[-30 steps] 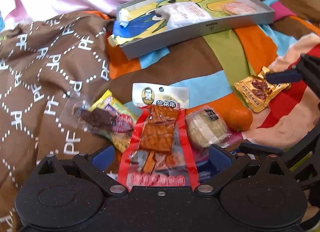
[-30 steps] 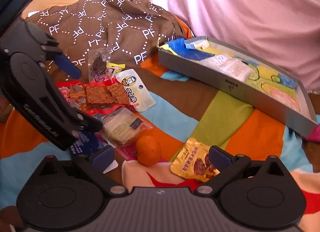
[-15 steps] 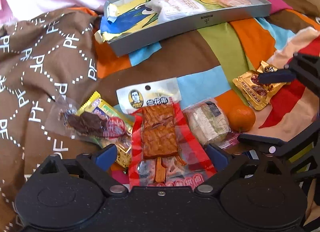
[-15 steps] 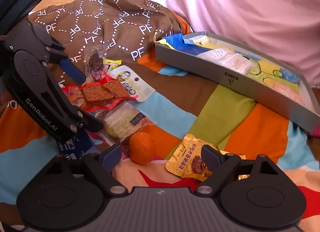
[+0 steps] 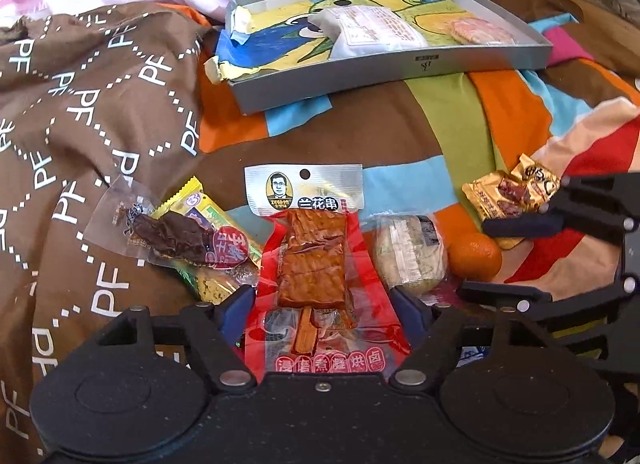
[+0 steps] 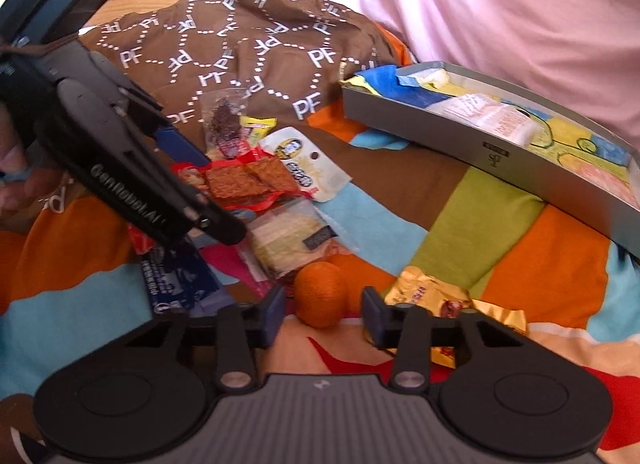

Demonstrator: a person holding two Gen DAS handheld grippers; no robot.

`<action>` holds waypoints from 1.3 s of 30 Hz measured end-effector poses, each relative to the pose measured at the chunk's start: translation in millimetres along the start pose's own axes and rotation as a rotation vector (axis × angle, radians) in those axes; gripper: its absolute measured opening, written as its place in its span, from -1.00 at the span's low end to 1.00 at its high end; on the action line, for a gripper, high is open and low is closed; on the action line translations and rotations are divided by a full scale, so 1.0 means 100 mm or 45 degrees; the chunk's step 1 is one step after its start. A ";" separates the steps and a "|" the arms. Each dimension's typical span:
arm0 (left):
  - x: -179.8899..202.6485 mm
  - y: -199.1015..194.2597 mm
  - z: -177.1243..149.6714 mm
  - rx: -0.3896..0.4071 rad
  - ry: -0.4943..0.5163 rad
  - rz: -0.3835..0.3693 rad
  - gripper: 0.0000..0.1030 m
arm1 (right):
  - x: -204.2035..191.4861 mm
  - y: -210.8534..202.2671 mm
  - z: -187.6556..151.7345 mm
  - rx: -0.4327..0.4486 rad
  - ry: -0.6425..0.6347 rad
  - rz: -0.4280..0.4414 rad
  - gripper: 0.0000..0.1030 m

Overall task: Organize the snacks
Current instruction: 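Grasp the red dried-tofu packet with the left tool while the right tool grasps the orange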

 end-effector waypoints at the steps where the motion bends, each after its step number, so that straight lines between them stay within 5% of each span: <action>1: -0.01 0.00 0.00 -0.004 -0.010 -0.003 0.45 | -0.02 0.00 0.00 0.000 -0.010 0.001 -0.25; 15: -0.15 -0.30 -0.19 -0.165 -0.178 -0.103 0.41 | -0.01 -0.18 -0.02 -0.022 0.037 0.032 -0.28; 31: -0.06 -0.79 -0.57 -0.168 -0.197 -0.223 0.44 | -0.18 -0.62 -0.17 -0.089 0.080 0.176 -0.28; 39: 0.07 -0.58 -0.62 -0.215 -0.166 -0.096 0.51 | -0.23 -0.57 -0.20 -0.138 0.100 0.197 -0.26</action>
Point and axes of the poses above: each gripper's, at about its wrist camera, not at the fingertips, and y roughly the way its jaws point, x to its right, z to its top, the point moved 4 cm from there along y, roughly the way its jaws point, and after that the axes turned 11 degrees about z, right-handed, at the moved point
